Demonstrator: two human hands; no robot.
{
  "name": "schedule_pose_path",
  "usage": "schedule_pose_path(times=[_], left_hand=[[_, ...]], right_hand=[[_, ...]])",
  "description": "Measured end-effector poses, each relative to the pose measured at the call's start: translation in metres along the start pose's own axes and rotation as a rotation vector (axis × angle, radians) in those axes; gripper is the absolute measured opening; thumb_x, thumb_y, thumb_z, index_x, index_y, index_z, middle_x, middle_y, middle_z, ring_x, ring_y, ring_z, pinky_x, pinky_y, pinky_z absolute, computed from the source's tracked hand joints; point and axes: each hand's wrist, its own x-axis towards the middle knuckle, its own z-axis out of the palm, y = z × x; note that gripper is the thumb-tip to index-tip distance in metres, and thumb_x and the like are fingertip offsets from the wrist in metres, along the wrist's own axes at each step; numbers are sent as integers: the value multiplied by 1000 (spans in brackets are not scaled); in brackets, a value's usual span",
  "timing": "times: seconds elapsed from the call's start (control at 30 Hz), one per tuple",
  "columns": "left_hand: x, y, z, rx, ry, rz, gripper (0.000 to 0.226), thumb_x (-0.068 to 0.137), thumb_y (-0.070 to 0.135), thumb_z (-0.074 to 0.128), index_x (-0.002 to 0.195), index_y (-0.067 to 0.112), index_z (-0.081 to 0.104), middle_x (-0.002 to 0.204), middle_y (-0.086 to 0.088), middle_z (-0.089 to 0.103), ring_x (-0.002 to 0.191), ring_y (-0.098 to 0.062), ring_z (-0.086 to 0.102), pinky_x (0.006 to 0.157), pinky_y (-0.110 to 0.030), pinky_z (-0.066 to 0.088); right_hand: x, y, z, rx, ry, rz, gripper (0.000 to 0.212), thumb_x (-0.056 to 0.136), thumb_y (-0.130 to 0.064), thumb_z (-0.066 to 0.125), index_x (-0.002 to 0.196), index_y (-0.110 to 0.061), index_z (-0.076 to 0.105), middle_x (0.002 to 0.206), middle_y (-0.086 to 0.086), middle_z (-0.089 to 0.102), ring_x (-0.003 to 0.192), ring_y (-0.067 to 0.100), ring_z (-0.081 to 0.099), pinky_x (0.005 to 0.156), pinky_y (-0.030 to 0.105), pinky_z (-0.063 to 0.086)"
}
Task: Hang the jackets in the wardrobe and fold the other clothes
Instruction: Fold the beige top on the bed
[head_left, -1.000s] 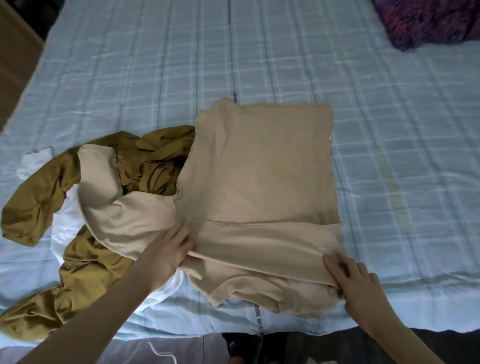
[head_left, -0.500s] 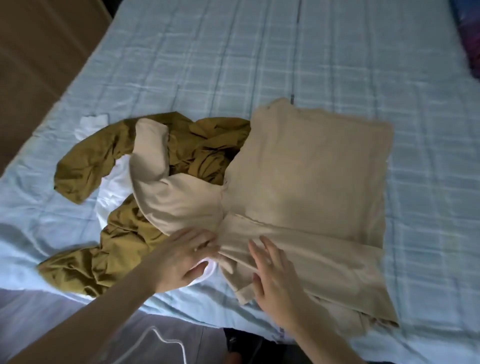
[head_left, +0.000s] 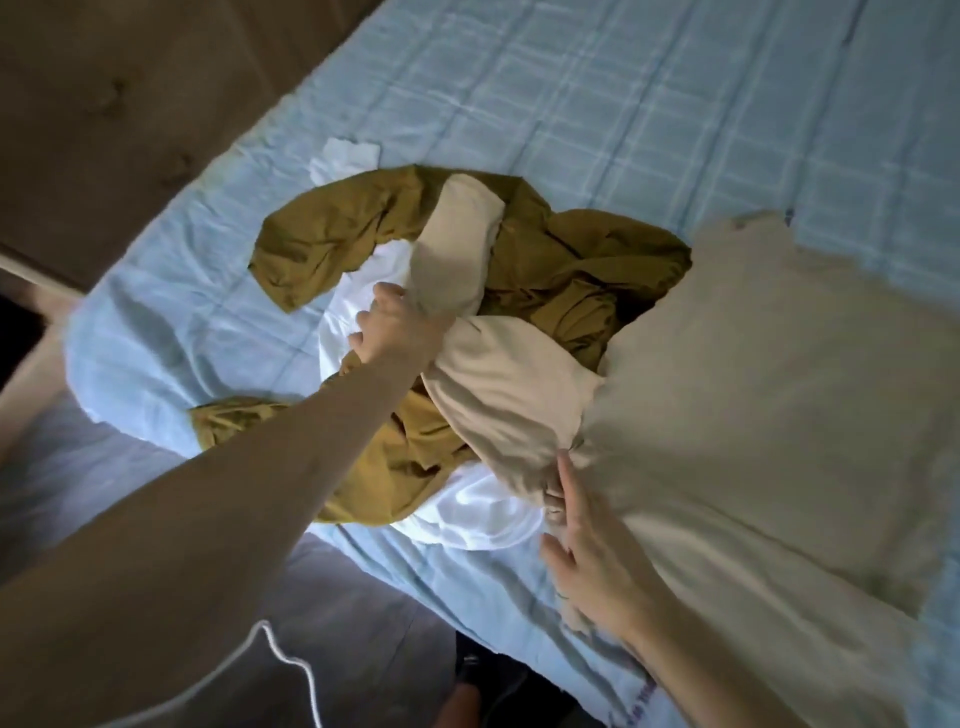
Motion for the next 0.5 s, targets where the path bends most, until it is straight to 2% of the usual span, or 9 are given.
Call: schedule_pose_path(times=[0.07,0.13,0.2,0.23,0.3,0.37,0.4,0.43,0.5], left_hand=[[2,12,2,-105,-8,29,56,85,42,58,133,21,40,120,-3,60,113,-28,54,101,-43,39],[-6,25,3,-373,-15,54,50,87,35,60,134,21,46,118,-1,61,105,-22,59,88,-33,50],[-26,40,3,-593,-47,111,43,89,26,59,131,19,54,104,3,64,93,-14,62,76,-24,52],[-39,47,4,-680,-96,140,38,89,20,57,127,17,58,95,5,64,86,-10,61,72,-21,51],[-69,58,8,-755,-203,241,34,88,10,52,118,18,64,86,6,60,80,-9,57,69,-20,48],[-94,63,14,-759,-292,407,38,88,4,49,113,27,66,90,13,60,84,-2,57,75,-19,48],[-105,65,18,-749,-330,502,40,89,2,48,114,27,66,94,15,60,83,5,55,76,-16,47],[-115,68,21,-722,-351,603,40,91,1,47,118,23,65,98,16,60,81,10,54,76,-15,47],[-131,68,28,-572,-322,925,36,91,4,48,123,12,64,102,12,59,85,10,52,80,-15,46]], right_hand=[[0,0,-2,44,-41,54,83,95,-25,49,154,-21,-8,152,5,33,120,20,50,92,19,37],[3,4,-1,149,-41,103,80,95,-21,47,154,-30,-7,148,5,38,118,21,52,90,22,40],[6,6,-2,296,-56,170,76,96,-23,43,150,-43,-7,149,-1,40,116,23,54,88,24,40],[6,4,-4,345,-60,203,74,97,-26,41,148,-49,-7,150,-6,39,119,23,53,93,28,41],[4,-7,-9,211,-25,240,63,97,-39,36,149,-47,0,148,-4,39,127,26,46,104,41,38],[1,-16,-18,35,185,230,56,94,-48,30,147,-35,16,144,4,40,127,28,42,103,46,36],[0,-20,-27,112,315,221,48,95,-43,33,141,-32,27,140,3,43,125,27,43,102,43,37],[1,-24,-40,331,425,276,38,97,-34,39,135,-31,37,135,-2,47,124,24,45,103,38,37],[4,-26,-77,929,560,423,26,99,-28,43,125,-30,49,126,-7,55,118,16,53,102,37,42]])
